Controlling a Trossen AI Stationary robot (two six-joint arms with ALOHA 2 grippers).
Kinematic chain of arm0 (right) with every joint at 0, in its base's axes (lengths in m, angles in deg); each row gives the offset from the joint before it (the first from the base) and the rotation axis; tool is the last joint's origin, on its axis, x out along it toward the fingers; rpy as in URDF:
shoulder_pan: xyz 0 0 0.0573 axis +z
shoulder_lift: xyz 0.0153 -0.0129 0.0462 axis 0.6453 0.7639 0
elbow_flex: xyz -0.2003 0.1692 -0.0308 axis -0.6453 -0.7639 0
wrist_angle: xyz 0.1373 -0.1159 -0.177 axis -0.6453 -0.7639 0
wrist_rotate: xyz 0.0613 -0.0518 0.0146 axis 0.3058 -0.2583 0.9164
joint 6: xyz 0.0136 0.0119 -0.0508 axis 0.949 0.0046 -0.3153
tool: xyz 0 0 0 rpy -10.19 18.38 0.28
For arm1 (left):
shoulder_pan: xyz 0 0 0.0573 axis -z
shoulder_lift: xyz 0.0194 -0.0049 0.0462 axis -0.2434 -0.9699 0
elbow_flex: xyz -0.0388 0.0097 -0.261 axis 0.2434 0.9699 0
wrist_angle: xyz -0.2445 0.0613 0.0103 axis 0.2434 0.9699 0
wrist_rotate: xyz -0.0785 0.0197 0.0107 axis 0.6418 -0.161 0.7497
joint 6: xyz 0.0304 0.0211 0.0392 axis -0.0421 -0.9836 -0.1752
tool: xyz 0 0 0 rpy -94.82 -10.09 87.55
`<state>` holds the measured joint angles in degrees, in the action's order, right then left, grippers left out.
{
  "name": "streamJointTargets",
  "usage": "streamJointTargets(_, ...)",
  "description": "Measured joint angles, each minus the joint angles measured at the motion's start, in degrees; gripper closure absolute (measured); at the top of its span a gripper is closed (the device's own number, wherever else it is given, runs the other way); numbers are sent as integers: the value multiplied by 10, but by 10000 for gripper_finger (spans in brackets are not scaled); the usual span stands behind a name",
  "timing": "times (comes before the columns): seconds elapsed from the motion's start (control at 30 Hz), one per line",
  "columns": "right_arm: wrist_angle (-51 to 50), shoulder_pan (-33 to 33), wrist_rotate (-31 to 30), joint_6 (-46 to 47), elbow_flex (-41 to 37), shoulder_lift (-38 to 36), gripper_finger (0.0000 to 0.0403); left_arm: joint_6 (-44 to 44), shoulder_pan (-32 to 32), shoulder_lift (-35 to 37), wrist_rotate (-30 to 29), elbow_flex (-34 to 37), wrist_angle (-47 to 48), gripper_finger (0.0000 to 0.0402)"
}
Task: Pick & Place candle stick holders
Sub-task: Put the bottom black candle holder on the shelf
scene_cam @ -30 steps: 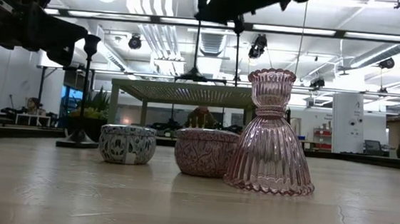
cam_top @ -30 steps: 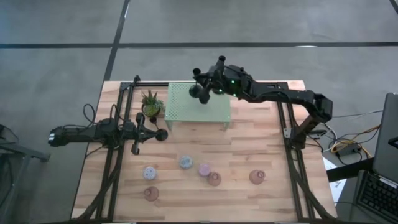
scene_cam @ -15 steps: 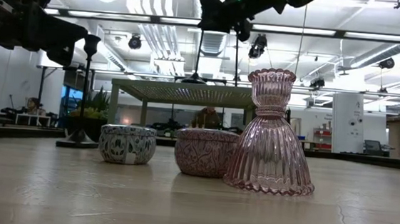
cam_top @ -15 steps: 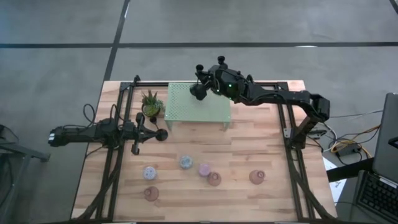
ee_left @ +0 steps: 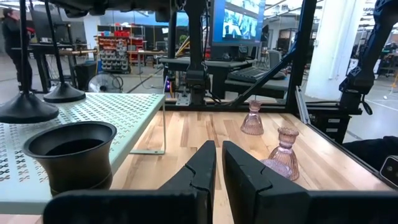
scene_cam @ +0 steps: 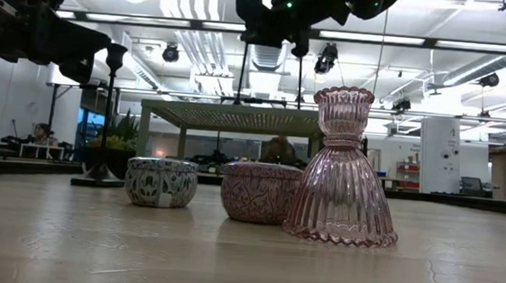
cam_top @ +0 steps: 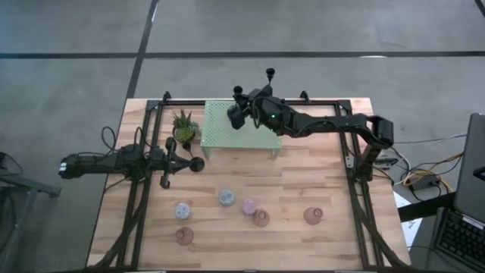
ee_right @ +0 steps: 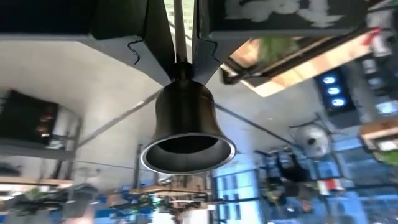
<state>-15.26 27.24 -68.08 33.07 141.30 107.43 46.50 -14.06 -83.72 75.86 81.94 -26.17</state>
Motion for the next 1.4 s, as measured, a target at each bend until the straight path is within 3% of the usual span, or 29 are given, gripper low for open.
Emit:
streamJointTargets(0.1,0,-1,-27,-5,0,8,374,0,0,0,0,0,0,367)
streamJointTargets(0.63,7,-17,-30,27,0,14,373,0,0,0,0,0,0,367)
streamJointTargets(1.0,8,-21,-29,25,1,14,328,0,0,0,0,0,0,367)
streamJointTargets(1.4,4,-17,-29,-3,1,14,306,0,0,0,0,0,0,367)
